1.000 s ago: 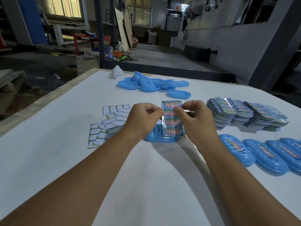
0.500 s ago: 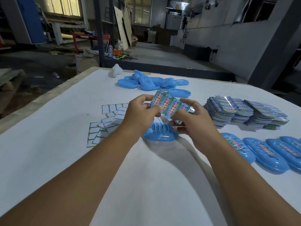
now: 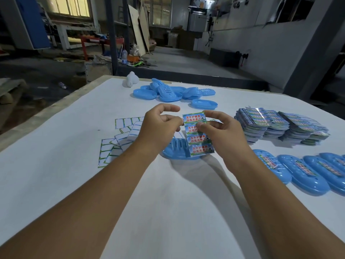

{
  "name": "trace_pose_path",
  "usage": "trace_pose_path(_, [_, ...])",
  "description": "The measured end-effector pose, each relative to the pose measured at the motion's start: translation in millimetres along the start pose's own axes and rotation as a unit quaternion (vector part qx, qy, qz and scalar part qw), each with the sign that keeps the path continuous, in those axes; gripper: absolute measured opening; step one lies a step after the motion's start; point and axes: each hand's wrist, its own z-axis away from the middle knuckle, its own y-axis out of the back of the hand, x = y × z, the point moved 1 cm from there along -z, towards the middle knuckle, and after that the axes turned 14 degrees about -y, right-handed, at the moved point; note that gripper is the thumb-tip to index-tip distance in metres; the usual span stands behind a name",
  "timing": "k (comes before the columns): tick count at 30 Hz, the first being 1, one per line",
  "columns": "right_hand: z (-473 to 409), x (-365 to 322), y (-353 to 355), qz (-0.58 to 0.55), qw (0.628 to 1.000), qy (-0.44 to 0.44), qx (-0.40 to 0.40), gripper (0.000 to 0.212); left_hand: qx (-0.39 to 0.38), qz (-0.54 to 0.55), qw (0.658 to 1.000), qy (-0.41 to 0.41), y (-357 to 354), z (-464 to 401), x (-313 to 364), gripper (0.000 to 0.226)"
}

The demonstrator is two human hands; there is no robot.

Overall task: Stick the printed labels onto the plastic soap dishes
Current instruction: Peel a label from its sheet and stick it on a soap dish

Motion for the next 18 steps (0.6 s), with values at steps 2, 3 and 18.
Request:
trace_pose_path(2, [-0.3,0.2,0.5,0.005,1.0,0.0,0.002,0.032,-0.002,-0.002,1.0,-0.001,0.0,0.7,1.1,0.019])
trace_pose_path(3, [-0.1,0.0,0.6,0.005,1.0,0.0,0.003,0.032,0.0,-0.001,1.0,-0.002,0.0,0.8,1.7,0.019])
trace_pose_path(18, [-1.3,9.5,2.1,0.286,0.928,0.178,0.16,0.008,-0.036,-0.048,0.997,-0.057,-1.5,8.3,5.7,0.023])
